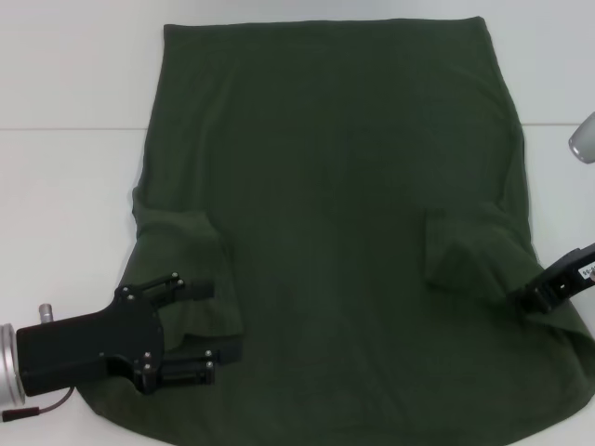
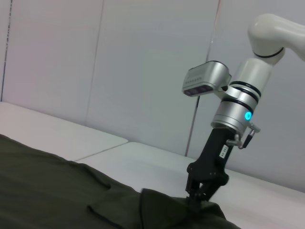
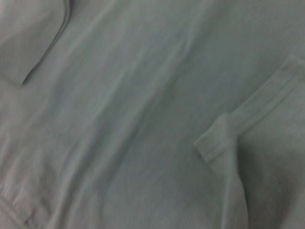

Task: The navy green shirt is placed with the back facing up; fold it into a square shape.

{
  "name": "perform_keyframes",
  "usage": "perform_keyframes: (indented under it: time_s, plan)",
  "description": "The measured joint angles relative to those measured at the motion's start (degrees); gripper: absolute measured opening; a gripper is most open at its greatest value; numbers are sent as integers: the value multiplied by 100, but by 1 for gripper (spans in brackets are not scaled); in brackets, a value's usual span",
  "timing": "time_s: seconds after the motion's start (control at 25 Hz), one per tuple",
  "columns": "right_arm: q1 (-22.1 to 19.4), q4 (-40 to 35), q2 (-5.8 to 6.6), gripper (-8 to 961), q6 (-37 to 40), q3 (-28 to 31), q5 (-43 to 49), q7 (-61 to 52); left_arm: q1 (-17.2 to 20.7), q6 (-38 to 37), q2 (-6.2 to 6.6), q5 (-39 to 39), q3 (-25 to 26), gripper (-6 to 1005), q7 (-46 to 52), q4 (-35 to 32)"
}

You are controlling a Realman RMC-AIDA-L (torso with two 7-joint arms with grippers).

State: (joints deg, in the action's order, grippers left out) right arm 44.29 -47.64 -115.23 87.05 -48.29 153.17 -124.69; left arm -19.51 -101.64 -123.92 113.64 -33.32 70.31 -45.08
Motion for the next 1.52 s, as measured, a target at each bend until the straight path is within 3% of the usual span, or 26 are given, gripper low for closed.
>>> perform_keyframes:
  time_s: [0.2, 0.4, 0.68, 0.8, 1.04, 1.4, 1.52]
  plan:
    - [-2, -1, 1, 83, 251, -107, 11, 461, -5, 41, 0, 0, 1, 892, 0, 0]
    - [-119, -238, -33, 242, 374, -77, -29, 780, -10, 84, 0, 0, 34, 892, 0, 0]
    - [-270, -395, 27, 421, 770, 911, -770, 632, -22, -115, 35, -189, 371, 892, 488, 20]
    - [-491, -278, 43, 470, 999, 1230, -1298, 899, -40, -300, 138, -307, 696, 892, 1212, 18]
    - [-1085, 578, 87, 674, 1567, 1283, -2543, 2720, -167, -551, 530, 158, 1289, 892, 3776, -130]
    - [-1258, 1334, -155, 838, 1473, 1154, -2661, 4285, -616, -575, 921, 2512, 2110, 891, 6340, -356]
    - [-1264, 1355, -264, 834, 1344, 1100, -2660, 4638, -694, -435, 971, 2836, 2171, 891, 6668, -358]
